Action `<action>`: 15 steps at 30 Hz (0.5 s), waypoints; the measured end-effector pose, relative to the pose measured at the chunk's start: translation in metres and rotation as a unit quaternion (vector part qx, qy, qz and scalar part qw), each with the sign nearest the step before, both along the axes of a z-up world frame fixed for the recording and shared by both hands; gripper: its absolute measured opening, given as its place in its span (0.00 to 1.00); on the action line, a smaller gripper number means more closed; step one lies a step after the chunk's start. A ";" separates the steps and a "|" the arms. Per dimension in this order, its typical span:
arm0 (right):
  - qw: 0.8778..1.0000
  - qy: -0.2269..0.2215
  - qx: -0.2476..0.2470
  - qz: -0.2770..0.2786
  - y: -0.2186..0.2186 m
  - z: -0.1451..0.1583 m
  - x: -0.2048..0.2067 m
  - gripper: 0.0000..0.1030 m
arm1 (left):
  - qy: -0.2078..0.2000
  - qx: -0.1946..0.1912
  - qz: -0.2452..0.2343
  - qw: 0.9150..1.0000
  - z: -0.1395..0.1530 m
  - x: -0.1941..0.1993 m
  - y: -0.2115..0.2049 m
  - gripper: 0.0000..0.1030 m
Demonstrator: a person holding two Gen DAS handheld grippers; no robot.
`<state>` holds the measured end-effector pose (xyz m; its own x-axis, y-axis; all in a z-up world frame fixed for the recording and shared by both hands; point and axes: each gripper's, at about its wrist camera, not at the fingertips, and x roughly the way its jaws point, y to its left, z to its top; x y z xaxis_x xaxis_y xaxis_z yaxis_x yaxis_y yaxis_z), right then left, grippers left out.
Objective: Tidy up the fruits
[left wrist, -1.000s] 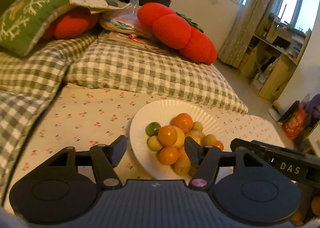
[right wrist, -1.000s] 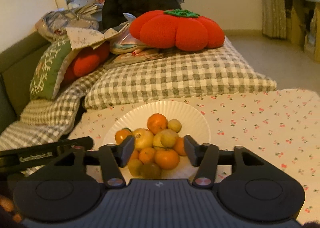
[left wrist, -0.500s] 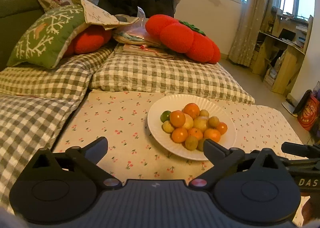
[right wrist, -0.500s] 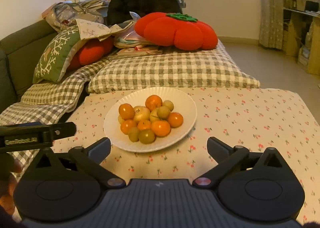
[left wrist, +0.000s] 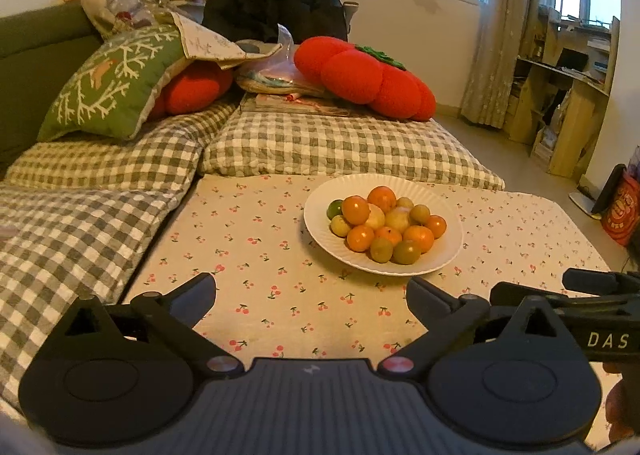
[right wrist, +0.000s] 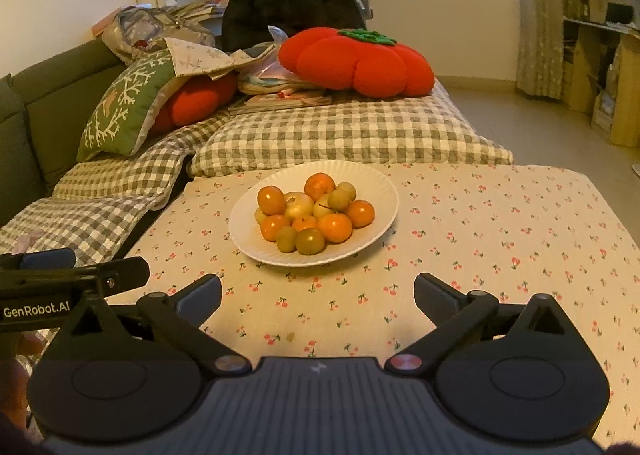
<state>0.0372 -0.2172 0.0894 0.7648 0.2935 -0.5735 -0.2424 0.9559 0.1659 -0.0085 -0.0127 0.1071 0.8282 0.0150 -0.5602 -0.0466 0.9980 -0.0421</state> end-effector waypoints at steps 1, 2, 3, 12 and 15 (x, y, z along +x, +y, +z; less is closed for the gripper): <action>1.000 0.001 -0.002 0.001 0.001 0.000 -0.001 1.00 | -0.001 0.002 0.000 1.000 0.000 -0.002 0.000 0.93; 1.000 0.000 -0.004 0.001 0.001 -0.001 -0.002 1.00 | -0.001 0.001 0.000 1.000 0.000 -0.004 0.000 0.93; 1.000 0.000 -0.005 0.000 0.002 -0.001 -0.002 1.00 | 0.000 0.001 0.001 1.000 0.000 -0.005 0.000 0.93; 1.000 0.003 -0.018 -0.002 0.011 -0.003 -0.003 1.00 | 0.001 -0.008 0.013 1.000 0.001 -0.006 0.007 0.93; 1.000 0.001 -0.022 0.001 0.014 -0.003 -0.004 1.00 | 0.002 -0.018 0.017 1.000 0.002 -0.006 0.011 0.93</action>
<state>0.0337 -0.2035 0.0861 0.7628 0.2686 -0.5883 -0.2432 0.9620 0.1238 -0.0145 -0.0022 0.1091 0.8249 0.0239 -0.5647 -0.0815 0.9937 -0.0769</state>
